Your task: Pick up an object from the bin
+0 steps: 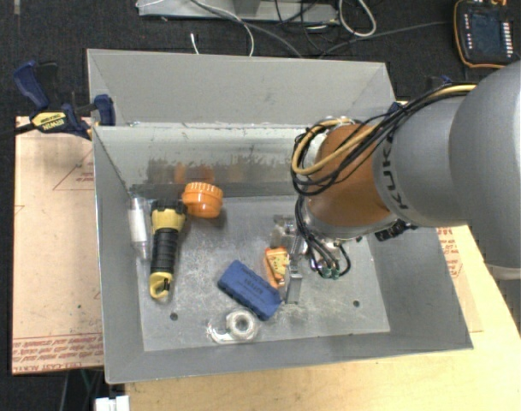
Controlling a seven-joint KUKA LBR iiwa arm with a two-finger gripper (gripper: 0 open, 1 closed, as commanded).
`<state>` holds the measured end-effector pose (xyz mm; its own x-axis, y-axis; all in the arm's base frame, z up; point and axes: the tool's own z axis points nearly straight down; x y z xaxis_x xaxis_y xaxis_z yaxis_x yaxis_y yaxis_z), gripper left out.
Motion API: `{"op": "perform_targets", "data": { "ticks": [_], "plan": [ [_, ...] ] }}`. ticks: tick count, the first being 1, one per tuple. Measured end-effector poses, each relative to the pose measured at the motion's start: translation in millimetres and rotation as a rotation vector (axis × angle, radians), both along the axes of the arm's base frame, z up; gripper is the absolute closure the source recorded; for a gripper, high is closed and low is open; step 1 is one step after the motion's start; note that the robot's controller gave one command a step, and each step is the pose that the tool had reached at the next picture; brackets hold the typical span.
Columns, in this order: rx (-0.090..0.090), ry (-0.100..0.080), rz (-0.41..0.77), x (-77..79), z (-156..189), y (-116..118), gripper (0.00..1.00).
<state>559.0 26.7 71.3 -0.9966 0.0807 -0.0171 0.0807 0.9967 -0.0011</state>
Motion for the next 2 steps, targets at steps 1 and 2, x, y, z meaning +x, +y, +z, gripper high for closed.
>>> {"op": "perform_targets", "data": {
  "ticks": [1, 2],
  "plan": [
    [0.006, 0.003, -0.150, -5.9, 3.6, 1.0, 1.00],
    [0.006, 0.003, -0.150, -5.9, 3.6, 1.0, 1.00]
  ]
}}
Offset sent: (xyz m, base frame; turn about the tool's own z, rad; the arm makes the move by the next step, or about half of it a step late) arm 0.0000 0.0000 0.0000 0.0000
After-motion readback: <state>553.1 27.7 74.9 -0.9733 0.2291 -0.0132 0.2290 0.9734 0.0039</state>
